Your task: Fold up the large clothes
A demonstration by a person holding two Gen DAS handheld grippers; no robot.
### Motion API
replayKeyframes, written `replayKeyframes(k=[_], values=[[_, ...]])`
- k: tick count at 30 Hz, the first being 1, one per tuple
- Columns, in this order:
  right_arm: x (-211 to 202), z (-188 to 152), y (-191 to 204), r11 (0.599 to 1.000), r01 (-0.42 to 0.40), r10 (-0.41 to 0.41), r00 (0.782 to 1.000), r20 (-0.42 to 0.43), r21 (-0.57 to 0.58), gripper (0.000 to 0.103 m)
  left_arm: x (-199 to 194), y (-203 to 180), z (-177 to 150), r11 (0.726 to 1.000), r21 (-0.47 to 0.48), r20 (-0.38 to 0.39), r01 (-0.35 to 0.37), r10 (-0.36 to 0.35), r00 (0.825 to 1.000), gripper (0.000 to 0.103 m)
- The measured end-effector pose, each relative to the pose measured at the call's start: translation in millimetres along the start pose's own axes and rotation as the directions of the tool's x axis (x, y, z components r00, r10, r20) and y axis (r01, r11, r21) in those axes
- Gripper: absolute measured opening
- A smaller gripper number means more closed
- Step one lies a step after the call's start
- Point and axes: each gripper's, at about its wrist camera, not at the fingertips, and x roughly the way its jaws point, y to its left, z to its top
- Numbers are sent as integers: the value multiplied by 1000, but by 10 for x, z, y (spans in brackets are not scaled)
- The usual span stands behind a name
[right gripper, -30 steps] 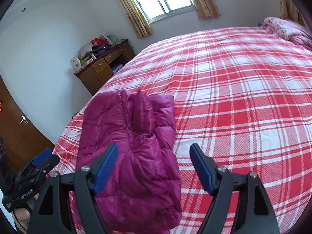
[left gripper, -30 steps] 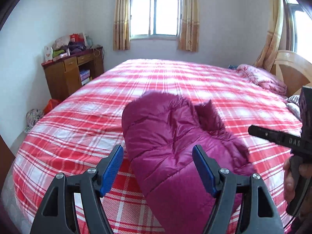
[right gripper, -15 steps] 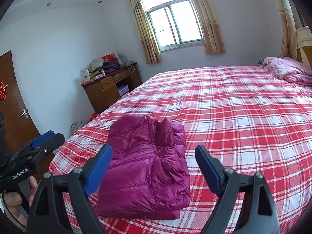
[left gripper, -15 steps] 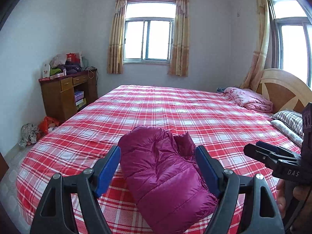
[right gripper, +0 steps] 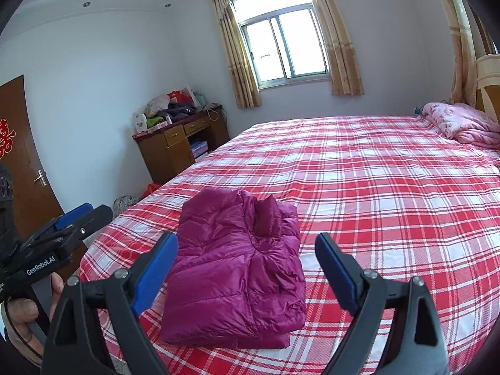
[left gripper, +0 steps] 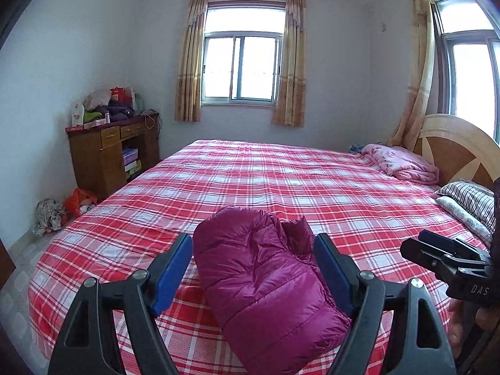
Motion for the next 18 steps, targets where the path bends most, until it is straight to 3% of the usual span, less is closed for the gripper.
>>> replayKeyframes(k=[18], values=[[-18, -19, -42, 1000, 2, -2, 1000, 0, 8, 94, 46, -2, -28, 1000, 7, -11, -8, 8, 1000, 81]])
